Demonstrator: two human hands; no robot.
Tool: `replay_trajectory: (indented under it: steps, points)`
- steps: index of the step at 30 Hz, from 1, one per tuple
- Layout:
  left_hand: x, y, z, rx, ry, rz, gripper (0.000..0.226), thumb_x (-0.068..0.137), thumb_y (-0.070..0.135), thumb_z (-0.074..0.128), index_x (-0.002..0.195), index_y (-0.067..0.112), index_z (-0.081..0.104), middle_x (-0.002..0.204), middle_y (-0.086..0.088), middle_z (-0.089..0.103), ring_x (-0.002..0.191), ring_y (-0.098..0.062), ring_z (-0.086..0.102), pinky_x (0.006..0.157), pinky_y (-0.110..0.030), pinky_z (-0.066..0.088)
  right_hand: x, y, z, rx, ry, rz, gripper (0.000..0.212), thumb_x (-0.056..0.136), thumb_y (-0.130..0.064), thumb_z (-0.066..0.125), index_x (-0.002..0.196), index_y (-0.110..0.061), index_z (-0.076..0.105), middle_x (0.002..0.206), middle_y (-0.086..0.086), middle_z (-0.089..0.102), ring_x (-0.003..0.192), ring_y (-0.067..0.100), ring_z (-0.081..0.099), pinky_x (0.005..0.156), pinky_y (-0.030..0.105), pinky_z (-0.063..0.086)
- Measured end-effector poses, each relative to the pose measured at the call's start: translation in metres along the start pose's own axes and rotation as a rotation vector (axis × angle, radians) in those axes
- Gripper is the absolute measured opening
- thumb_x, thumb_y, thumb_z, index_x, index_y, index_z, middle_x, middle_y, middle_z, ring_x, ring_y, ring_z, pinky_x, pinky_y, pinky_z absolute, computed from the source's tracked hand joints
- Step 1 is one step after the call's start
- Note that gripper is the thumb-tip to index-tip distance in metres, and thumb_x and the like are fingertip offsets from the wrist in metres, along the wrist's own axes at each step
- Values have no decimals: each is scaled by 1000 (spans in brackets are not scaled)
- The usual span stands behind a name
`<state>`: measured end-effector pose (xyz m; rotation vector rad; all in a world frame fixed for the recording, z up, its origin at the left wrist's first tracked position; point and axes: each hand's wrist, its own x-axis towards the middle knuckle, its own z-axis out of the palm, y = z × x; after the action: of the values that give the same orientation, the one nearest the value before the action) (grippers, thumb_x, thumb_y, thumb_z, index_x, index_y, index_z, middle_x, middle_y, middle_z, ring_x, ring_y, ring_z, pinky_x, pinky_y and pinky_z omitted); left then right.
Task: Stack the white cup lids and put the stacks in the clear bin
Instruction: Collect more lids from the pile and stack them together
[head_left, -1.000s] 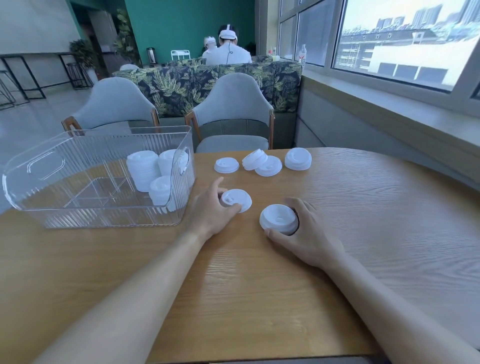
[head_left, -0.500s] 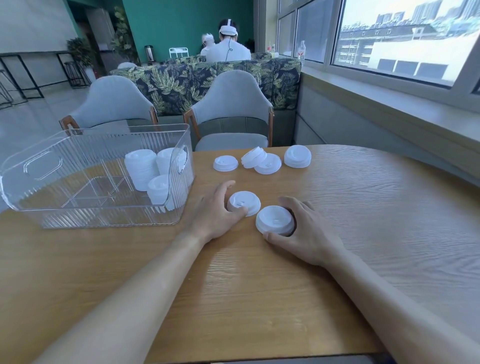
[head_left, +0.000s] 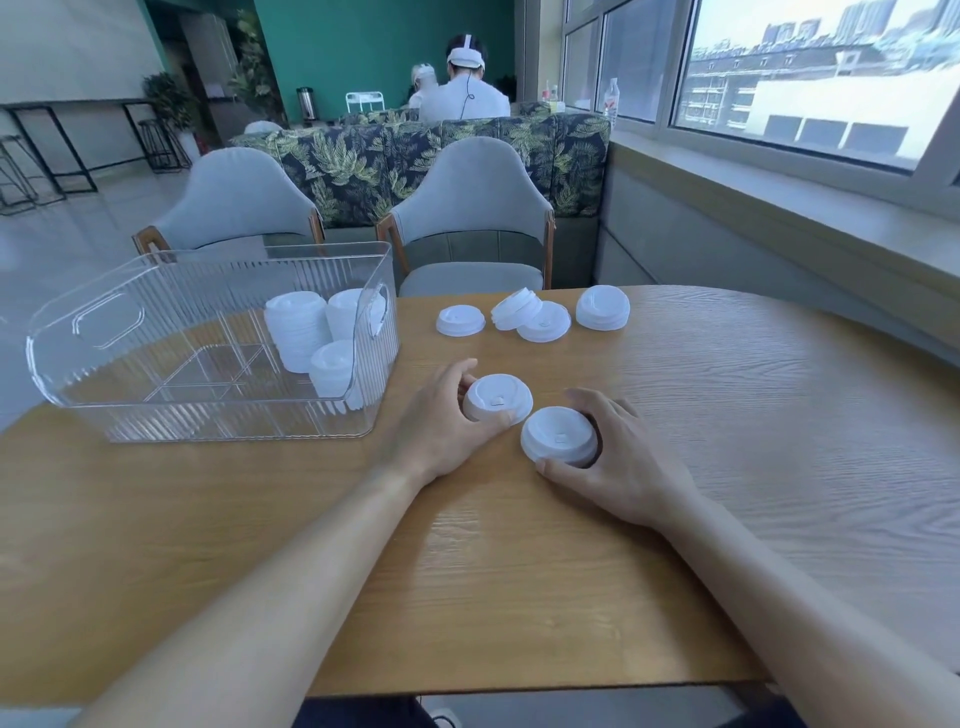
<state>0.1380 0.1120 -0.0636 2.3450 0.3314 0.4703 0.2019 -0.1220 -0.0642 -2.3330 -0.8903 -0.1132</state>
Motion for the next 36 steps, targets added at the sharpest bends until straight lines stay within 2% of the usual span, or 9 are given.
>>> replay_trajectory:
  steps: [4, 6, 8, 16, 20, 26, 30, 33, 36]
  points:
    - [-11, 9, 5, -68, 44, 25, 82, 66, 70, 77, 133, 26, 58, 120, 17, 52, 106, 1, 58, 97, -32, 53, -12, -3, -3, -3, -1, 2, 81, 74, -68, 69, 141, -34, 39, 131, -20, 52, 127, 5, 40, 95, 27, 41]
    - [-18, 13, 7, -108, 57, 23, 72, 67, 66, 80, 126, 30, 56, 118, 17, 53, 103, 2, 57, 94, -28, 53, -18, -5, -5, -10, -1, 1, 81, 74, -69, 69, 140, -34, 39, 131, -21, 52, 127, 5, 40, 92, 26, 39]
    - [-26, 19, 9, -149, 69, 25, 76, 63, 70, 79, 123, 31, 53, 116, 16, 54, 100, 1, 57, 89, -25, 53, -25, -7, -7, -23, 5, 5, 81, 74, -71, 68, 140, -35, 39, 131, -22, 52, 126, 4, 40, 90, 25, 38]
    - [-51, 38, 20, -193, 69, 75, 56, 69, 60, 85, 111, 35, 57, 113, 17, 54, 99, 4, 55, 89, -23, 52, -46, -11, -11, -10, -14, 30, 87, 72, -73, 67, 143, -35, 35, 136, -22, 47, 128, 3, 40, 100, 28, 41]
    - [-61, 47, 27, -179, 78, 99, 61, 65, 67, 83, 110, 36, 57, 111, 20, 54, 101, 2, 57, 87, -25, 53, -46, -11, -11, 46, -33, 40, 87, 70, -70, 62, 145, -36, 34, 141, -19, 45, 131, 5, 42, 105, 33, 42]
    - [-65, 60, 43, -152, 90, 97, 66, 62, 75, 79, 109, 35, 56, 111, 21, 52, 105, 3, 55, 88, -30, 53, -46, -3, -12, 320, 65, 149, 59, 82, -49, 36, 138, -35, 44, 135, -17, 52, 121, 4, 52, 104, 40, 44]
    - [-65, 61, 47, -108, 67, 104, 66, 59, 81, 74, 106, 38, 55, 108, 22, 52, 102, 3, 56, 84, -33, 55, -44, -1, -9, 295, 131, 153, 31, 103, -29, 39, 129, -28, 55, 125, -13, 60, 113, 4, 54, 94, 28, 40]
    - [-64, 59, 47, -85, 47, 100, 68, 57, 82, 73, 106, 38, 56, 108, 22, 52, 102, 1, 56, 86, -34, 55, -43, -2, -9, 264, 129, 144, 24, 104, -28, 41, 117, -27, 61, 111, -13, 65, 105, 7, 56, 86, 27, 39]
    - [-64, 58, 48, -63, 18, 98, 70, 55, 84, 71, 107, 39, 56, 107, 23, 52, 102, 0, 56, 87, -34, 54, -42, 1, -8, 243, 109, 143, 24, 102, -28, 44, 116, -31, 63, 109, -14, 67, 106, 9, 58, 88, 31, 43]
